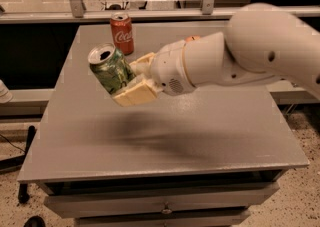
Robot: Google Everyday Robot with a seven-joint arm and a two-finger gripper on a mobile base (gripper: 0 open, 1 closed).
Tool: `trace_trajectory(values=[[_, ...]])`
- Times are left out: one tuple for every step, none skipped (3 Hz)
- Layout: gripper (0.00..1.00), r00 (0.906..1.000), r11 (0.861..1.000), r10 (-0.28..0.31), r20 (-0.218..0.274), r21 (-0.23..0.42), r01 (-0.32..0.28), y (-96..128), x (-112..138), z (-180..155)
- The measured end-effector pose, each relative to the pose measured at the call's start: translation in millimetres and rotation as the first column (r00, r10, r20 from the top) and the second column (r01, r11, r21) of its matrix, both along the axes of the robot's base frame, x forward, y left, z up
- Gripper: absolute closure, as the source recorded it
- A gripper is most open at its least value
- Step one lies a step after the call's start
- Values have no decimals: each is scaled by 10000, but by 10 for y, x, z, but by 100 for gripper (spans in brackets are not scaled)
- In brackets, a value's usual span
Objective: Knock green can over
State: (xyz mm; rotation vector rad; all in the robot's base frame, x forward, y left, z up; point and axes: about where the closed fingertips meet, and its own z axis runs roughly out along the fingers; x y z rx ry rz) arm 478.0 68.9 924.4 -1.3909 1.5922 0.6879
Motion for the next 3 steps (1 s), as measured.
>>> trace_trajectory(values=[[100,9990,9777,254,-373,-2072,-326,-148,-101,99],[100,9894,9065,-11,-1452,-4178,-603,-365,-196,-110],[100,9619,7747,-814,-2608,-6238,-1036,-730,-363,-532]])
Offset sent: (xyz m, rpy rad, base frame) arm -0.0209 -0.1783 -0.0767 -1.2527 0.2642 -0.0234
